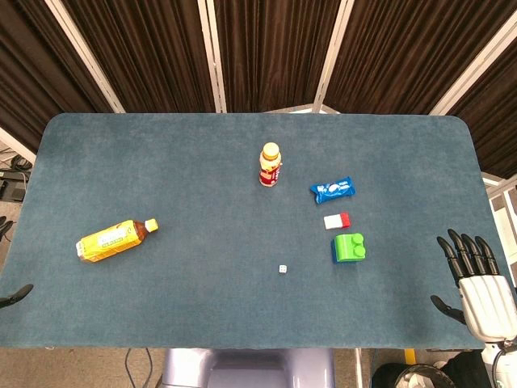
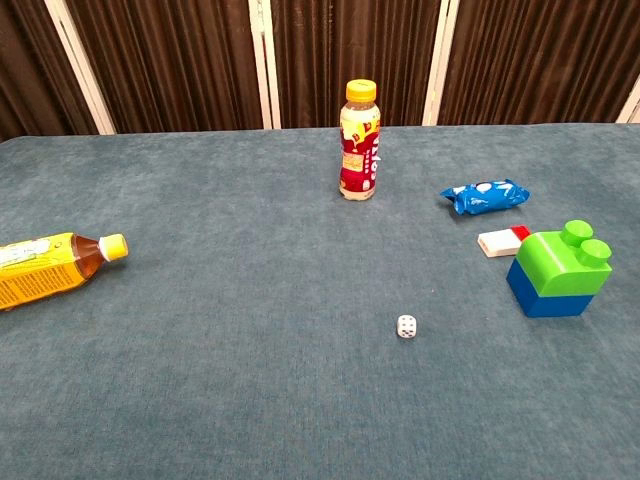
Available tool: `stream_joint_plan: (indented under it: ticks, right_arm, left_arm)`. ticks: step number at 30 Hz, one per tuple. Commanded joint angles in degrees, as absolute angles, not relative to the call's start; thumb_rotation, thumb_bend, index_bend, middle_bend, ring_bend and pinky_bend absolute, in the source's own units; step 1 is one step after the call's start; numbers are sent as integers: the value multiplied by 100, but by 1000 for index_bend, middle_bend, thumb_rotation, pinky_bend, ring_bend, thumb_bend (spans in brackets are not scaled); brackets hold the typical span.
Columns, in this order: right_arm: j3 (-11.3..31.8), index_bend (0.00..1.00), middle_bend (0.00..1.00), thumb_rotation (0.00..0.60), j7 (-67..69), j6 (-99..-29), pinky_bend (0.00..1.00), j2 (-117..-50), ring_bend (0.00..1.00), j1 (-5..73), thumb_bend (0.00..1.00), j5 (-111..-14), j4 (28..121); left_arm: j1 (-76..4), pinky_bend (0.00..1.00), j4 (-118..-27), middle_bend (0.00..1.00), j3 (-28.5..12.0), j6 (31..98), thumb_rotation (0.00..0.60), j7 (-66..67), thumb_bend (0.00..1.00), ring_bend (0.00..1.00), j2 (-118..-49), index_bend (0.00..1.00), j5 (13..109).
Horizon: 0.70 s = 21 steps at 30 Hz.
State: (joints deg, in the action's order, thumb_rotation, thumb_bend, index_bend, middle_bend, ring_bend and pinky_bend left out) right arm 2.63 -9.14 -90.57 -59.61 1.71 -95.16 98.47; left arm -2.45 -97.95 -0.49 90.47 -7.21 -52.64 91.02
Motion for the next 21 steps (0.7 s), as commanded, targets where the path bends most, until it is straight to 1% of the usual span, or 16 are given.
stream_joint_plan:
  ticks: [1, 6, 7, 8, 9, 10, 11, 12, 13, 14, 15, 16, 17, 18, 21]
  right_arm:
    - [256, 36, 0, 600, -898, -9048, 0, -5954, 0, 176, 0, -9515, 9843]
    - [202, 36, 3, 600, -901, -8880, 0, -5973, 0, 258, 0, -9571, 9846]
    - [191, 36, 26, 600, -910, -8794, 0, -5973, 1, 308, 0, -9595, 9848]
    - [170, 36, 116, 600, -925, -8592, 23, -5962, 55, 426, 0, -9646, 9867]
    - [160, 36, 274, 600, -958, -8422, 127, -5946, 195, 525, 0, -9673, 9894]
    - [156, 36, 405, 600, -1003, -8244, 237, -5924, 323, 636, 0, -9709, 9934]
    - [166, 36, 581, 600, -1044, -8065, 443, -5909, 521, 765, 19, -9760, 9980]
    - [186, 36, 669, 600, -1091, -7764, 587, -5895, 623, 977, 45, -9822, 10048]
    - [178, 36, 749, 600, -1109, -7498, 761, -5877, 710, 1129, 109, -9833, 10122]
    - [164, 36, 781, 600, -1119, -7214, 880, -5852, 745, 1272, 190, -9804, 10218]
    - [154, 36, 795, 600, -1139, -6905, 947, -5835, 762, 1423, 257, -9749, 10327]
    - [148, 36, 801, 600, -1192, -6564, 976, -5828, 770, 1587, 301, -9674, 10434]
    - [153, 36, 805, 600, -1309, -6072, 994, -5842, 777, 1837, 355, -9563, 10550]
    - [172, 35, 808, 600, -1389, -5785, 1000, -5871, 784, 1992, 393, -9481, 10592]
    - [259, 37, 811, 600, -1602, -5055, 1000, -6093, 799, 2421, 452, -9190, 10571]
  left_arm:
    - [-244, 0, -9797, 0, -43, 9042, 600, -720, 0, 0, -5263, 0, 9113]
    - [-244, 0, -9791, 0, -47, 9021, 600, -707, 0, 0, -5266, 0, 9090]
    - [-243, 0, -9793, 0, -52, 9020, 600, -696, 0, 0, -5269, 0, 9079]
    - [-253, 0, -9792, 0, -63, 9008, 600, -676, 0, 0, -5275, 0, 9070]
    - [-274, 0, -9780, 0, -73, 8992, 600, -671, 0, 0, -5286, 0, 9079]
    - [-292, 0, -9765, 0, -84, 8975, 600, -678, 0, 0, -5298, 0, 9079]
    - [-315, 0, -9747, 0, -96, 8953, 600, -693, 0, 0, -5315, 0, 9080]
    - [-348, 0, -9712, 0, -114, 8909, 600, -718, 0, 0, -5343, 0, 9065]
    - [-370, 0, -9680, 0, -124, 8872, 600, -727, 0, 0, -5363, 0, 9043]
    - [-393, 0, -9644, 0, -132, 8824, 600, -730, 0, 0, -5385, 0, 9016]
    - [-422, 0, -9601, 0, -141, 8769, 600, -733, 0, 0, -5411, 0, 8989]
    - [-457, 0, -9545, 0, -156, 8716, 600, -742, 0, 0, -5443, 0, 8971]
    - [-514, 0, -9430, 0, -190, 8642, 600, -748, 0, 0, -5506, 0, 8930]
    - [-539, 0, -9365, 0, -211, 8603, 600, -739, 0, 0, -5543, 0, 8890]
    - [-598, 0, -9224, 0, -259, 8461, 600, -676, 0, 0, -5655, 0, 8724]
